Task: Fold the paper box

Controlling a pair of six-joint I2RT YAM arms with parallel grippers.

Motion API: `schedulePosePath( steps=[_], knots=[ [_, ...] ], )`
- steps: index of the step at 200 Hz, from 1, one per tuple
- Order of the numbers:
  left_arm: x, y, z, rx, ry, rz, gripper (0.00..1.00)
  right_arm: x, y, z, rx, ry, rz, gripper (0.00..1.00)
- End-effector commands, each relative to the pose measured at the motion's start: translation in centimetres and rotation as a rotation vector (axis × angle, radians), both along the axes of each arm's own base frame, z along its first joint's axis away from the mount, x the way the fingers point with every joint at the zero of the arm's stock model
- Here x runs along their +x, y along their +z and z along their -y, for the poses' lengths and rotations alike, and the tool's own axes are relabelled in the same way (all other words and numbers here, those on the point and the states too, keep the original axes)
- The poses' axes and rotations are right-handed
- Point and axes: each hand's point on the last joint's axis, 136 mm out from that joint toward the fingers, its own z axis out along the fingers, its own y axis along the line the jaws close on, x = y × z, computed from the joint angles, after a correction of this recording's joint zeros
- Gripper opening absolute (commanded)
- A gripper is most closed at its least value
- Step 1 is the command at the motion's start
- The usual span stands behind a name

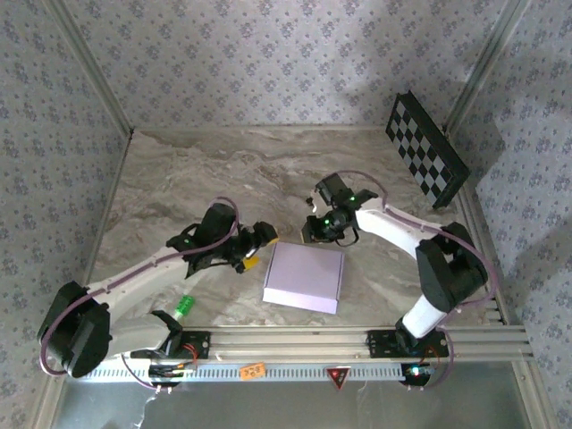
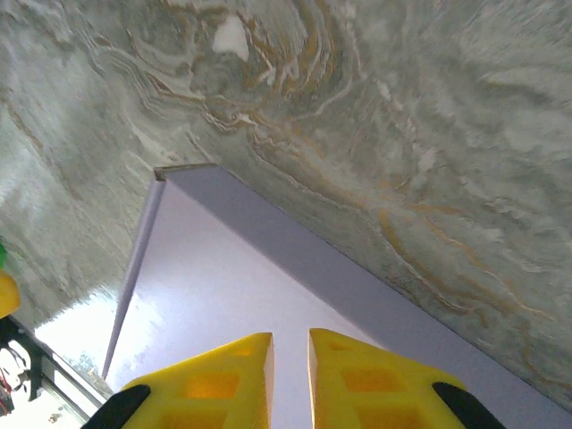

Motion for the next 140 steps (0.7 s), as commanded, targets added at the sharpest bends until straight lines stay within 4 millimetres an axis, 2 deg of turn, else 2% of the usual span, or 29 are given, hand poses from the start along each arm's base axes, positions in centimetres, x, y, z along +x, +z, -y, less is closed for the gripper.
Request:
schedulePosePath(
  steps=[1, 34, 90, 140],
  knots=[
    [-0.8, 0.4, 0.5, -0.027, -0.039, 0.011, 0.95, -0.4, -1.6, 0.0, -0.012, 0.002, -0.051, 0.18],
    [-1.5, -0.2, 0.8, -0.021, -0.058, -0.007, 0.96, -0.2, -2.6, 0.3, -0.032, -0.008, -0.062, 0.18],
    [-1.7, -0.2, 0.9, -0.021, -0.059, -0.013, 0.96, -0.4, -4.7, 1.6, -0.065, -0.034, -0.095, 0.16],
    [-2.2, -0.1, 1.2, -0.024, -0.061, -0.028, 1.00, 0.0, -5.0, 2.1, -0.070, -0.045, -0.094, 0.16]
  ],
)
